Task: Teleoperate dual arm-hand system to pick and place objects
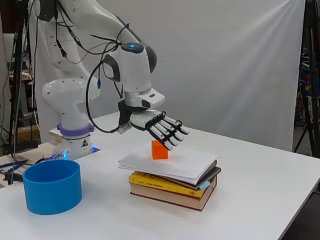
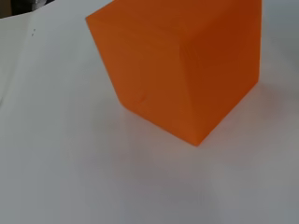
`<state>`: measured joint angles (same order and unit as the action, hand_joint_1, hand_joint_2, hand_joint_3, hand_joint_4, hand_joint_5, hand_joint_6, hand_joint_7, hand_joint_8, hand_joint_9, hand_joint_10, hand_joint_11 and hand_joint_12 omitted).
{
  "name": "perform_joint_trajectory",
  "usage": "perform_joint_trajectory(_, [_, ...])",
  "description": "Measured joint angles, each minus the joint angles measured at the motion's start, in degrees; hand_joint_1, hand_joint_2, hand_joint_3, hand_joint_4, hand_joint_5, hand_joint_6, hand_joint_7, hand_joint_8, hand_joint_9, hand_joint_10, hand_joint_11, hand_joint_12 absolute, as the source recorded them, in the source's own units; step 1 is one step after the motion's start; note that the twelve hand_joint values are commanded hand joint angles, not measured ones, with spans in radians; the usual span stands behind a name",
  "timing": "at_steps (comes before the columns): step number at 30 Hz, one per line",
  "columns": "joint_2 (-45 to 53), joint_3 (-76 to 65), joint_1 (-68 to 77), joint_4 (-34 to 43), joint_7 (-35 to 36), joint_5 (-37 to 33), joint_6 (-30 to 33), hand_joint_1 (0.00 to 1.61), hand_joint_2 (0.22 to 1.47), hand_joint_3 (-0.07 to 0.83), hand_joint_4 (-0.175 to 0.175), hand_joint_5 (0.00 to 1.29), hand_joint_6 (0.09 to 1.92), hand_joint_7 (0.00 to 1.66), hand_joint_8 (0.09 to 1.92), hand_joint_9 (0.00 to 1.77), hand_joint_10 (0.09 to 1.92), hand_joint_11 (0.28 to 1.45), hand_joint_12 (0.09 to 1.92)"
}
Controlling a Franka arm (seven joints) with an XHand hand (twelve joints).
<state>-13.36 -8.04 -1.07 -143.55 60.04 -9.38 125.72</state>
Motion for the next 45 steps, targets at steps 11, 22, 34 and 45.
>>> perform_joint_trajectory(11, [-2.0, -0.2, 0.1, -7.8, 8.9, -5.9, 6.3, 0.29, 0.92, -0.004, 0.066, 0.2, 0.09, 0.23, 0.09, 0.36, 0.09, 0.5, 0.09])
perform_joint_trajectory(22, [2.7, -2.2, -0.2, -4.3, 8.3, -6.4, -0.2, 1.02, 1.25, 0.006, -0.033, 0.62, 1.14, 0.58, 1.4, 0.71, 1.41, 0.65, 0.77])
perform_joint_trajectory(34, [-9.5, -1.7, -0.3, -1.4, 23.1, -15.1, -2.3, 0.88, 1.28, -0.002, 0.163, 0.66, 1.47, 0.71, 1.92, 1.02, 1.92, 0.73, 1.83])
perform_joint_trajectory(45, [-14.9, -4.5, -2.6, 16.4, 9.4, 2.2, -19.2, 0.88, 1.26, -0.004, 0.175, 0.68, 1.43, 0.85, 1.92, 1.2, 1.92, 0.9, 1.92])
